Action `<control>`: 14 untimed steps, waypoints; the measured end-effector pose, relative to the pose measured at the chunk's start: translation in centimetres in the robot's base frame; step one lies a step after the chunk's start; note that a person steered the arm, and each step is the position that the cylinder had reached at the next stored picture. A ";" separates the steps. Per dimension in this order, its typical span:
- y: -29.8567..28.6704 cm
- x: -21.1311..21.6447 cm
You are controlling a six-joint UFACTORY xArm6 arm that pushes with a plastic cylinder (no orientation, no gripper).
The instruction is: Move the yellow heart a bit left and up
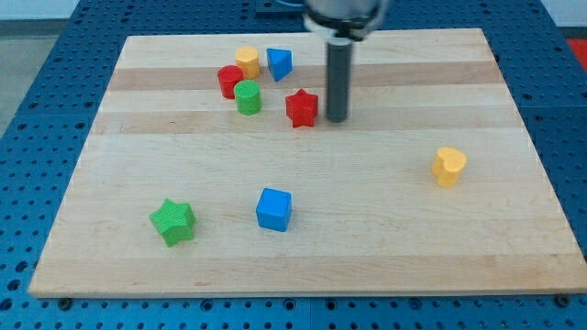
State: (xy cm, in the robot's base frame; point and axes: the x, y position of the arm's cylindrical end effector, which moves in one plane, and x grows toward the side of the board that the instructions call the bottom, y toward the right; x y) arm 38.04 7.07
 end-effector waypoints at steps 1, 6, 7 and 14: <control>11.3 -0.2; 18.0 10.0; 12.2 10.8; 3.5 9.5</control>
State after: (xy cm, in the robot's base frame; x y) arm 47.51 10.53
